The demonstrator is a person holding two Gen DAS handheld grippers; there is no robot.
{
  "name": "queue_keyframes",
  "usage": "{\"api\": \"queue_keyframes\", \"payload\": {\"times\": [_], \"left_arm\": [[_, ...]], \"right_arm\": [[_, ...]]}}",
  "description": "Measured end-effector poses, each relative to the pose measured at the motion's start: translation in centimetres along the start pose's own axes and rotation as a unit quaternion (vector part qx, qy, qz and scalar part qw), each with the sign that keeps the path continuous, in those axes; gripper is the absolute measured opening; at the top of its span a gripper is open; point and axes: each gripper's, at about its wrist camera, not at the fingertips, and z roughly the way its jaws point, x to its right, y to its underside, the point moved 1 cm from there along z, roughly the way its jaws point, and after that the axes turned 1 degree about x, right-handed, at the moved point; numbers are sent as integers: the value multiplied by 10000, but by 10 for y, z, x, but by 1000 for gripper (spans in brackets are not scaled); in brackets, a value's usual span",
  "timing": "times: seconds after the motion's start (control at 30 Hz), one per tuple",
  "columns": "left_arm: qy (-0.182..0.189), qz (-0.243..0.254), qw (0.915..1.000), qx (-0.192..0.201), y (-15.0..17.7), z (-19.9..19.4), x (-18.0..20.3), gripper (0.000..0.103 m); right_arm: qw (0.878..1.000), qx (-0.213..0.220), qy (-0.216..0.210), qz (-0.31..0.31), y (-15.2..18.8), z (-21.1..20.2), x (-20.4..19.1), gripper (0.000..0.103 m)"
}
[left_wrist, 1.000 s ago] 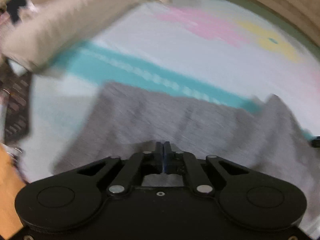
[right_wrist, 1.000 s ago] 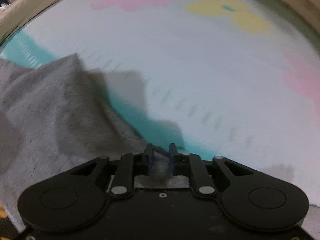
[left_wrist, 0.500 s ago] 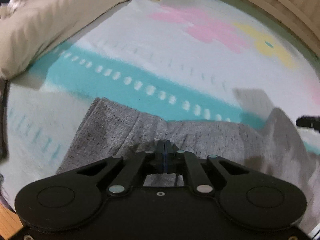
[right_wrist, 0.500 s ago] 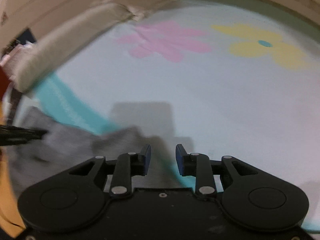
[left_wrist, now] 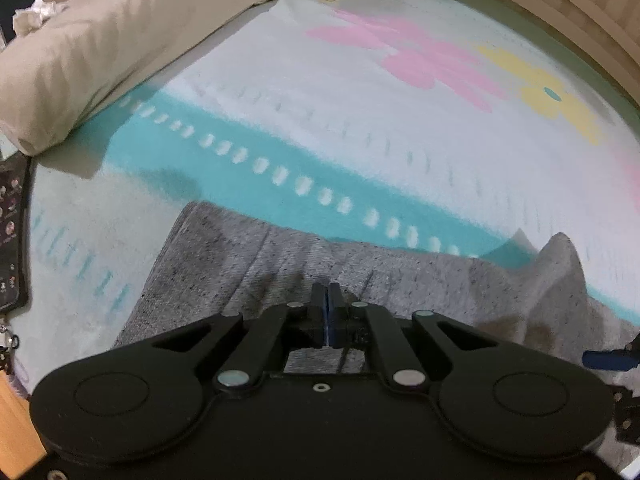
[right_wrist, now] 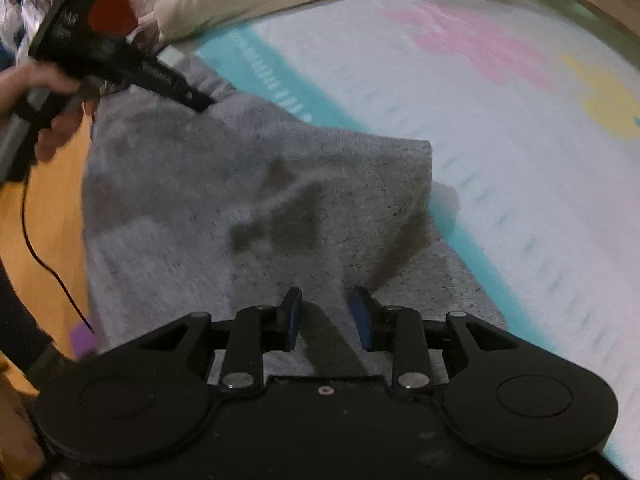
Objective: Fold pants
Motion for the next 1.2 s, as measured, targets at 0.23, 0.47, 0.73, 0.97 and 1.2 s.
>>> {"api": "queue_keyframes", "payload": {"times": [0.23, 0.47, 0.73, 0.97, 1.2], "left_arm": [[360, 361, 9978, 413, -10, -30, 38, 10], [929, 949, 9907, 310, -24, -35, 81, 10], [1104, 1348, 9843, 290, -36, -25, 120, 10], [1266, 1540, 9798, 156, -35, -8, 155, 14], [1346, 2078, 9688, 108, -21, -6, 188, 15]], "right_arm": [[9854, 754, 143, 1519, -19, -18, 72, 31], [9878, -42, -229, 1541, 10, 0, 107, 34], [9967, 700, -58, 413, 29, -22, 80, 3], [9935, 1027, -18, -490, 47, -43, 37, 3], [9798, 1281, 136, -1531, 72, -69, 3, 3]]}}
